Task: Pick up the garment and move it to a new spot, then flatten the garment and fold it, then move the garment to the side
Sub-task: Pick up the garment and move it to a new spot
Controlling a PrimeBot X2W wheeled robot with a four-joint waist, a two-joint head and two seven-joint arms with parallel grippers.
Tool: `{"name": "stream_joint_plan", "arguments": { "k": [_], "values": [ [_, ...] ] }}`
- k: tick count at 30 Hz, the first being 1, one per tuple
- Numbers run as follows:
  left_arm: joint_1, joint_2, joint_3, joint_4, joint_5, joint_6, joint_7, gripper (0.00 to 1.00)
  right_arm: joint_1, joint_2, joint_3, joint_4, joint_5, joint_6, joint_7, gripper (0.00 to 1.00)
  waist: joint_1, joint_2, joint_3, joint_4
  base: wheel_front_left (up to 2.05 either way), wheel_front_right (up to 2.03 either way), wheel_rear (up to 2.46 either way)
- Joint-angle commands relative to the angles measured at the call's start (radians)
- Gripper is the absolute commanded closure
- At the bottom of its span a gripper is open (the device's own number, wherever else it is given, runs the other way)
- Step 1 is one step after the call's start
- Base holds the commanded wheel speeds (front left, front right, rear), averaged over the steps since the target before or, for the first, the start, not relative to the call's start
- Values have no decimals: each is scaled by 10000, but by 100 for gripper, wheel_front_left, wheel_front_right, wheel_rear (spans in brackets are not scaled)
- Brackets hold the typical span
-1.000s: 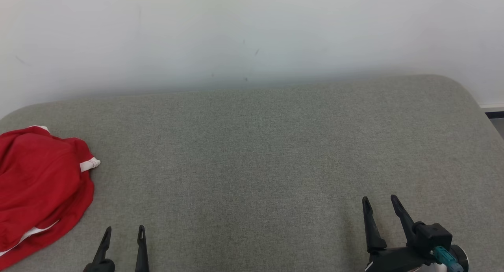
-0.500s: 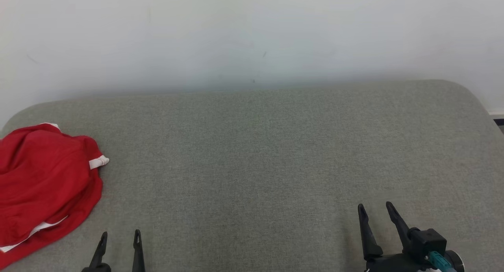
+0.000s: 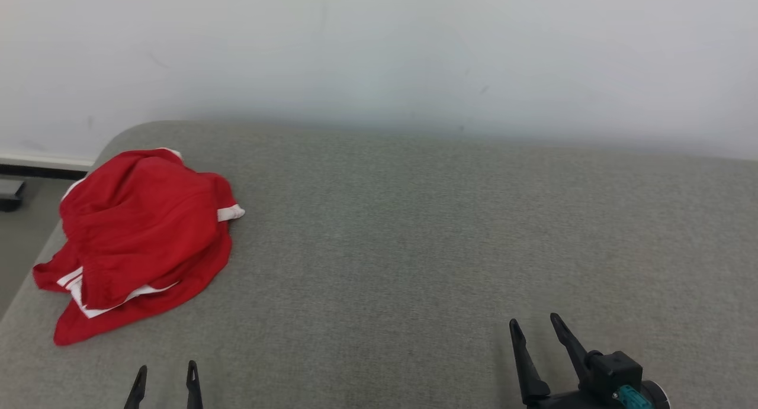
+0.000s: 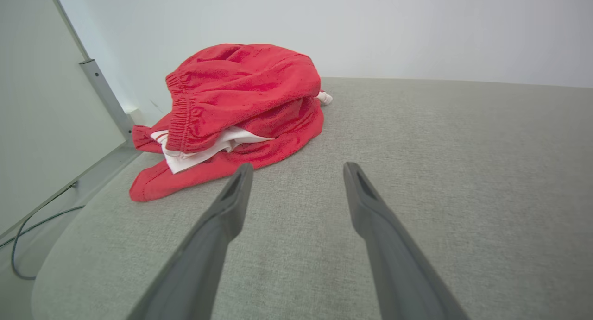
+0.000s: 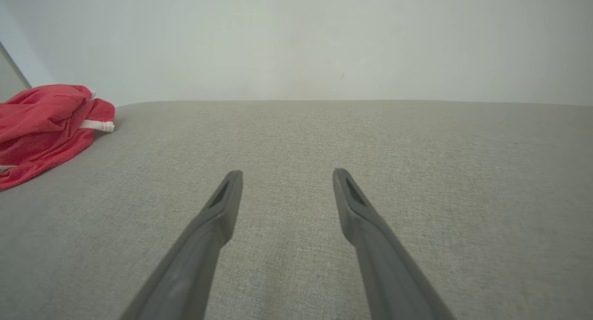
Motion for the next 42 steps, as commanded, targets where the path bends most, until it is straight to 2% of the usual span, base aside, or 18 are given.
{"name": "stream_joint_plan", "arguments": {
  "k": [1, 9, 17, 27, 32, 35, 40, 42],
  "values": [
    [149, 56, 70, 27, 60, -16, -35, 0, 50, 55, 111, 45, 89, -21, -2, 0, 0, 0, -43, 1092, 0, 0, 0],
    [379, 80, 573, 169, -104, 97, -35, 0, -123, 107, 697, 199, 488, -21, -2, 0, 0, 0, -17, 2387, 0, 0, 0],
    [446, 32, 804, 163, -85, 61, -35, 0, -202, 118, 897, 347, 786, -21, -2, 0, 0, 0, 34, 2902, 0, 0, 0],
    [219, -51, 1079, 170, -514, 15, -35, 0, -279, -10, 1062, 300, 590, -21, -2, 0, 0, 0, 374, 2493, 0, 0, 0],
    [-162, -77, 1263, 246, -921, -174, -33, 0, -378, -144, 1107, 267, 637, -21, -2, 0, 0, 0, 589, 2156, 0, 0, 0],
    [-512, -72, 1331, 475, -1130, -464, -33, 0, -464, -184, 1136, 232, 632, -21, -2, 0, 0, 0, 724, 1927, 0, 0, 0],
    [-1386, 239, 1493, 715, -1276, -749, -33, 0, -651, -358, 1133, 165, 656, -21, -2, 0, 0, 0, 1012, 1578, 0, 0, 0],
    [-1737, 530, 1447, 797, -1266, -787, -33, 0, -729, -415, 1116, 127, 655, -21, -2, 0, 0, 0, 1130, 1445, 0, 0, 0]
  ]
}}
